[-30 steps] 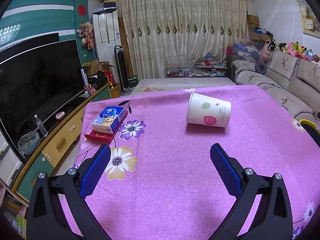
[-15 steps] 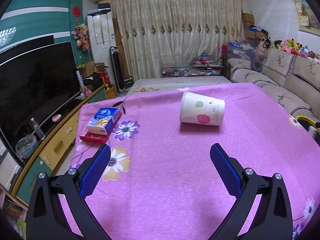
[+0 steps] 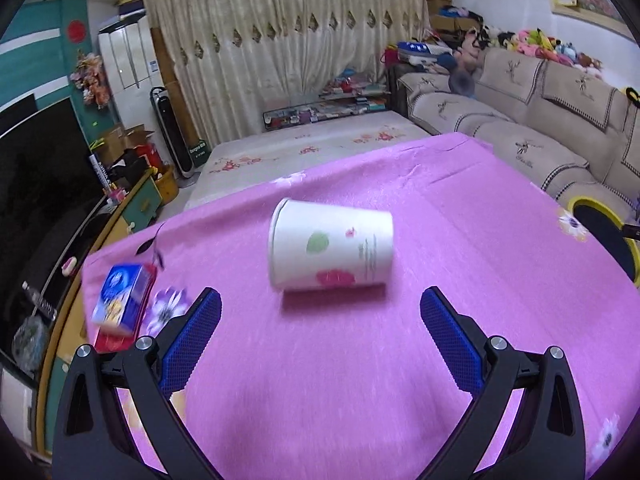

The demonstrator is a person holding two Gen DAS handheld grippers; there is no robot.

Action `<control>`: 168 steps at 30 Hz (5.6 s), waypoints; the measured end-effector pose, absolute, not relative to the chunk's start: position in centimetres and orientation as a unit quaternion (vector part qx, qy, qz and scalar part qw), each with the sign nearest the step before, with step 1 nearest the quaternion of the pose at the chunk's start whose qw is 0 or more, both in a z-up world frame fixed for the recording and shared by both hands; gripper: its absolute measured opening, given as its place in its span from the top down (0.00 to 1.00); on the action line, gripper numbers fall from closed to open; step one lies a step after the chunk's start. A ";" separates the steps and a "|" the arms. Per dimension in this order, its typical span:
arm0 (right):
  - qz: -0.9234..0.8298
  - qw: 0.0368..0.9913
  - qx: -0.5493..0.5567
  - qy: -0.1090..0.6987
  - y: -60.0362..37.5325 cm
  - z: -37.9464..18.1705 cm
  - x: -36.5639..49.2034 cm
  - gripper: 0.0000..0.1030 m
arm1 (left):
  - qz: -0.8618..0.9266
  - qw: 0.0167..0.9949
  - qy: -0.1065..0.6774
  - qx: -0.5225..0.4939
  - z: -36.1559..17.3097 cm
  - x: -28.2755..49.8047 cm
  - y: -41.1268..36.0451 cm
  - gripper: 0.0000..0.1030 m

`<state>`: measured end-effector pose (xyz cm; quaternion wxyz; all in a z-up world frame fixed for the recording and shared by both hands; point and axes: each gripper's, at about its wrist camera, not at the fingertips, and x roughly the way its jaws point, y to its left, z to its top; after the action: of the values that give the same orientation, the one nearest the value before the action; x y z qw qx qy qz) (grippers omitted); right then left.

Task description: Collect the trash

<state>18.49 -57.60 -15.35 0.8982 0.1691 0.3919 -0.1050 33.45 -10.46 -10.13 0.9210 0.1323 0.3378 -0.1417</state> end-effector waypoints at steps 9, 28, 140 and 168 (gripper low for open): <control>-0.101 0.895 0.172 0.399 -57.6 -15.9 19.1 0.35 | -0.155 0.910 0.360 0.136 -11.2 38.6 -12.7 0.05; -0.114 0.908 0.178 0.361 -59.3 -13.7 14.6 0.35 | -0.245 0.889 0.352 0.159 -7.9 33.8 -22.4 0.19; -0.091 0.957 0.064 0.267 -47.4 -5.5 -0.7 0.13 | -0.046 0.963 0.263 0.031 -1.2 3.5 -9.1 0.05; -0.090 0.956 0.066 0.270 -47.3 -6.2 -0.6 0.13 | -0.047 0.962 0.266 0.033 -1.6 3.6 -9.3 0.05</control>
<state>-0.59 -47.33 -6.25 0.9564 0.0660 0.2700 -0.0899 3.61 -9.29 -1.55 0.9622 0.0325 0.2662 -0.0470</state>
